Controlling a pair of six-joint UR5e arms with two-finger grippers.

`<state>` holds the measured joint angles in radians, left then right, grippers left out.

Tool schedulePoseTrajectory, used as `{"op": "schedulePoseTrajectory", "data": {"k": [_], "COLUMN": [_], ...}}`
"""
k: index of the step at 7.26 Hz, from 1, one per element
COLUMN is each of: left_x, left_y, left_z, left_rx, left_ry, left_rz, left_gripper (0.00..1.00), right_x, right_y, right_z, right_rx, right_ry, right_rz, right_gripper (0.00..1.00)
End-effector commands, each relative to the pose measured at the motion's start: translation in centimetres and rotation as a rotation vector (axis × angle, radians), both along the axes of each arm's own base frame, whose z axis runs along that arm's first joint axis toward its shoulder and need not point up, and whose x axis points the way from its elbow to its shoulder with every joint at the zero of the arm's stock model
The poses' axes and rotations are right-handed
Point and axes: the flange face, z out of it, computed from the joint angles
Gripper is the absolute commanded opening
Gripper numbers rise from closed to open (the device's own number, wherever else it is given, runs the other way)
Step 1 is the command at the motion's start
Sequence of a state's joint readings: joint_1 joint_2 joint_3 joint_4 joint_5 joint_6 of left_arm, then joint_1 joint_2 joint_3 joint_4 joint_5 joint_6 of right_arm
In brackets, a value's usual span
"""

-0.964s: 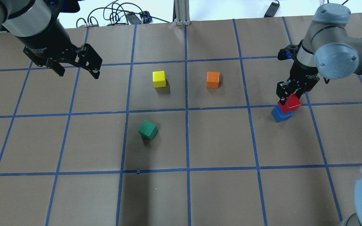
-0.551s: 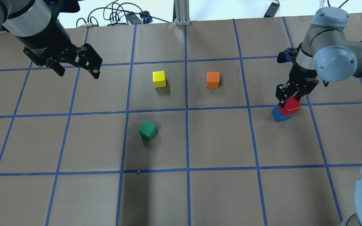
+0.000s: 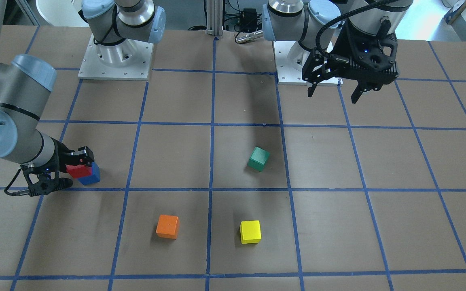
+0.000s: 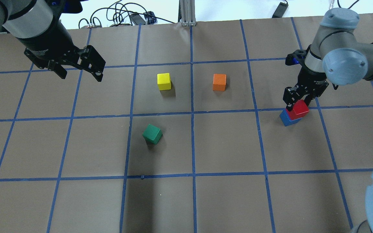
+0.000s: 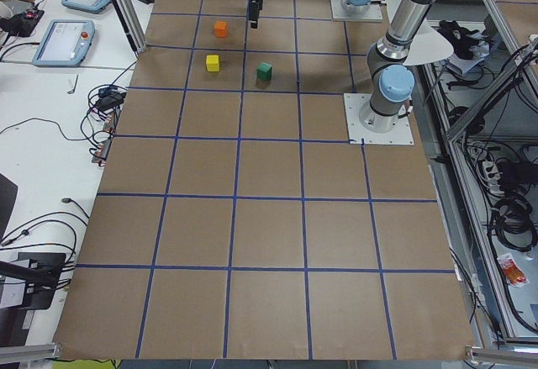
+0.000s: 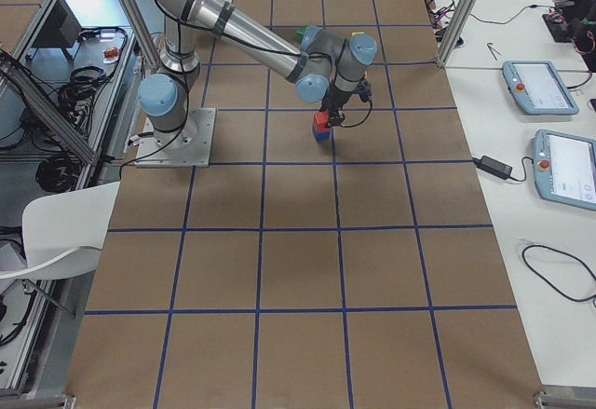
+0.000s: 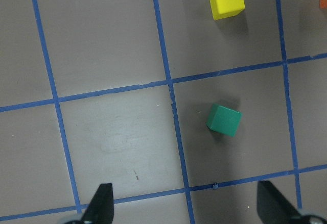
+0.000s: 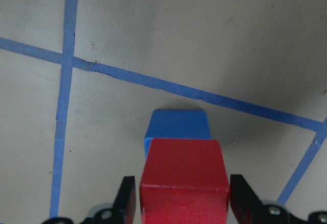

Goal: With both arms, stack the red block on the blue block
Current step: 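Lower the red cube onto the blue cube with the right gripper, then open the right gripper and raise it away from the stack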

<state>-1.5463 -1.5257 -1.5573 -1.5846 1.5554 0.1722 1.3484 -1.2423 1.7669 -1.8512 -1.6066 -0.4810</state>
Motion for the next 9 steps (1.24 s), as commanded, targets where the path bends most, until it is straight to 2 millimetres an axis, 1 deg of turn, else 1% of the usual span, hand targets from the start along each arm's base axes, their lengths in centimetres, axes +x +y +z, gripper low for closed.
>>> {"op": "schedulePoseTrajectory", "data": {"k": [1, 2, 3, 4, 6, 7, 8, 9], "left_x": [0.0, 0.0, 0.0, 0.0, 0.0, 0.0, 0.0, 0.0], "left_y": [0.0, 0.0, -0.1, 0.0, -0.1, -0.1, -0.1, -0.1], "left_z": [0.1, 0.0, 0.0, 0.1, -0.1, 0.0, 0.0, 0.0], "left_rx": [-0.001, 0.0, 0.0, -0.001, 0.0, -0.001, 0.0, -0.001], "left_ry": [0.0, 0.0, 0.0, 0.0, 0.0, 0.0, 0.0, 0.0], "left_rz": [-0.001, -0.001, -0.001, -0.001, -0.001, -0.001, 0.0, 0.0], "left_gripper": [1.0, 1.0, 1.0, 1.0, 1.0, 1.0, 1.0, 1.0], "right_x": [-0.1, -0.1, -0.1, 0.0, 0.4, 1.0, 2.1, 4.7], "right_y": [-0.1, -0.1, -0.4, -0.8, -0.6, 0.1, 0.9, 2.2], "right_z": [0.4, 1.0, 2.3, 5.5, 13.7, 17.7, 21.8, 25.6], "right_rx": [-0.005, -0.014, -0.031, -0.074, -0.108, -0.091, -0.103, -0.126], "right_ry": [0.007, 0.009, 0.013, 0.021, 0.035, 0.036, 0.059, 0.056], "right_rz": [-0.004, -0.007, -0.006, -0.005, -0.049, -0.129, -0.218, -0.195], "right_gripper": [1.0, 1.0, 1.0, 1.0, 1.0, 1.0, 1.0, 1.0]}}
